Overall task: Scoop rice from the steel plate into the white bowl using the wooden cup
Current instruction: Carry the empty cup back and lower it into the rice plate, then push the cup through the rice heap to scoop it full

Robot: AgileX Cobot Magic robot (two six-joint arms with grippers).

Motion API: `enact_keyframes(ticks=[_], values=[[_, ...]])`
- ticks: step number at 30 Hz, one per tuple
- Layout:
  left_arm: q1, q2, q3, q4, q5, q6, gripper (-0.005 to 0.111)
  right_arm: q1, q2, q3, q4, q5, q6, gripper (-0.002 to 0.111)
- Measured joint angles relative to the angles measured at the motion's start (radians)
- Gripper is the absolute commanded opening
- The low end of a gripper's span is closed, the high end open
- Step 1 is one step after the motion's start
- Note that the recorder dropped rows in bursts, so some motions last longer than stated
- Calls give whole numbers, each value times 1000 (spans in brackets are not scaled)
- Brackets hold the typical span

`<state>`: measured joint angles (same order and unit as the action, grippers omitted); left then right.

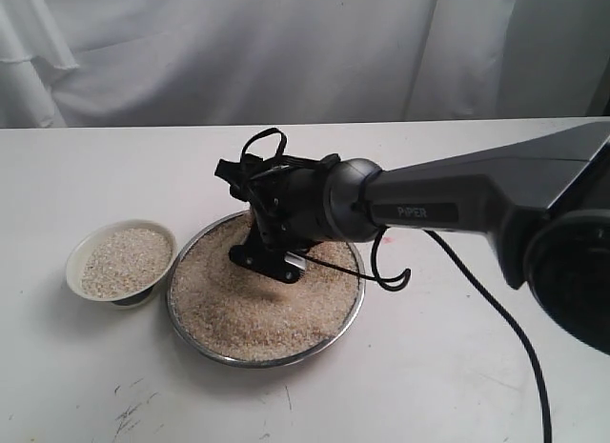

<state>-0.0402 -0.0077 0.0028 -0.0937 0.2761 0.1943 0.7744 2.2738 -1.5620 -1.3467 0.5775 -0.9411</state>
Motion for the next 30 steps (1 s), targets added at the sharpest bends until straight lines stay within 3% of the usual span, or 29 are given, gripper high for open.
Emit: enact_keyframes(ticks=[22,30], values=[[0,0,0,0,0,0,0,60,2,74,-7,9,53,0],[0,0,0,0,0,0,0,60,-5,76,100,-13,61,0]])
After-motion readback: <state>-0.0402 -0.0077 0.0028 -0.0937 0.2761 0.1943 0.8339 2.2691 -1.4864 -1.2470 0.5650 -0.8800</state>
